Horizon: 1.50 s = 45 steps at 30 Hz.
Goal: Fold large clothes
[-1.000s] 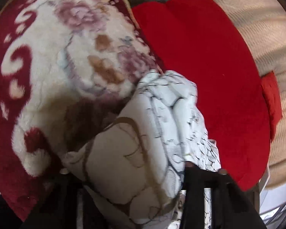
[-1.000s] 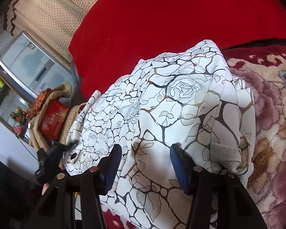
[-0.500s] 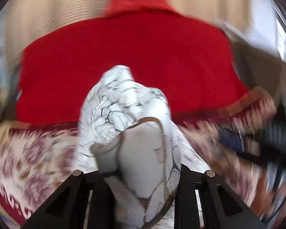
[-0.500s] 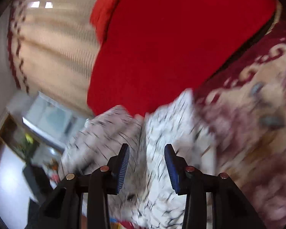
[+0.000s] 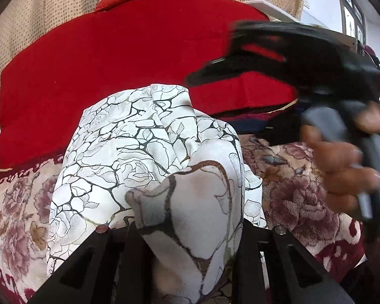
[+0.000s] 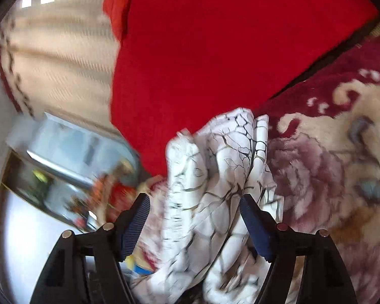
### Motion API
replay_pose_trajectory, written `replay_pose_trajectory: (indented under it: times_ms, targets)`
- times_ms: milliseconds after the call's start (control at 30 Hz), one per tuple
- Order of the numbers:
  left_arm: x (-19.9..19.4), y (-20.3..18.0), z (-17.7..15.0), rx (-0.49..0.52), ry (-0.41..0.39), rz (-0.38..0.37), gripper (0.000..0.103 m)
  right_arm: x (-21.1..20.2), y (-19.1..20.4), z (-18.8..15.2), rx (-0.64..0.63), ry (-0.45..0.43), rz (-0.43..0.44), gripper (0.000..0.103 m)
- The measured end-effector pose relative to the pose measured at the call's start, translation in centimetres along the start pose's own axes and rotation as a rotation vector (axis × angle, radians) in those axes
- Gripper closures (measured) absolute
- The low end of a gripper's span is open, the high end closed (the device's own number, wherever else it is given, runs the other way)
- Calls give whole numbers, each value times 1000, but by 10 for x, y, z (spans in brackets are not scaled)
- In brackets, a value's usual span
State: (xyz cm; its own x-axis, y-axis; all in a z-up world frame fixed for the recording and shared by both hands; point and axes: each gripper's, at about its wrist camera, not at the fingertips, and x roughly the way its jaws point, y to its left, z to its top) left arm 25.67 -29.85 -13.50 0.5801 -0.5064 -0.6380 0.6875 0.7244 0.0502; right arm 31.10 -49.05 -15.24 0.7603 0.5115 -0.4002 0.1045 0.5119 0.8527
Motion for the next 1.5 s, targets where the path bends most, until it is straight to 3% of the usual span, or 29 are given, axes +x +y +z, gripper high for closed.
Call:
replay_pose_trajectory:
  times_ms: [133, 167, 233, 267, 300, 400, 500, 533, 600, 667, 700, 800, 900, 967, 1033, 1100, 1167, 1233, 1333, 1433, 1500]
  targets:
    - [3, 0, 3, -2, -15, -21, 81, 42, 6, 12, -30, 65, 2, 25]
    - [1, -1, 6, 2, -20, -30, 81, 49, 11, 12, -67, 81, -3, 32]
    - [-7, 1, 14, 13, -38, -44, 81, 61, 26, 14, -148, 103, -28, 73]
    - [-9, 3, 20, 15, -47, -60, 81, 63, 29, 15, -165, 110, -21, 81]
    - [-9, 3, 25, 16, -51, -77, 81, 61, 33, 19, -187, 94, -15, 82]
    - [13, -1, 32, 27, -2, -134, 80, 55, 38, 22, -254, 63, -82, 84]
    - [27, 10, 25, -69, 44, -180, 76, 74, 6, 27, -223, 105, -196, 85]
    - [23, 13, 24, -78, 45, -185, 72, 85, -13, 27, -167, 142, -192, 85]
    - [5, 20, 22, -86, 45, -233, 60, 88, -34, 27, -84, 155, -113, 85]
    - [-21, 28, 19, -106, 2, -305, 24, 87, -29, 27, -123, 152, -138, 85]
    - [-36, 32, 18, -117, -13, -320, 21, 87, -26, 24, -140, 146, -159, 85]
    - [-69, 50, 12, -117, -52, -361, 20, 90, -26, 22, -122, 136, -152, 85]
    - [-85, 87, 7, -145, -113, -284, 20, 89, -31, 19, -90, 122, -126, 84]
    - [-83, 119, 5, -218, -129, -224, 20, 81, -36, 18, -89, 110, -123, 84]
    - [-61, 156, -5, -320, -96, -148, 20, 77, -34, 14, -86, 98, -127, 82]
    - [-23, 176, -20, -399, 31, -132, 22, 73, -33, 12, -92, 87, -136, 79]
    - [10, 172, -33, -421, 131, -142, 22, 65, -31, 12, -105, 81, -153, 75]
    - [14, 165, -36, -444, 121, -164, 22, 57, -26, 12, -105, 77, -176, 69]
    - [10, 145, -32, -359, 101, -128, 24, 35, -13, 8, -107, 60, -241, 67]
    - [10, 139, -33, -355, 106, -131, 24, -1, 30, -2, -248, -36, -361, 65]
    - [9, 137, -33, -351, 105, -120, 24, -25, 70, -17, -356, -91, -259, 65]
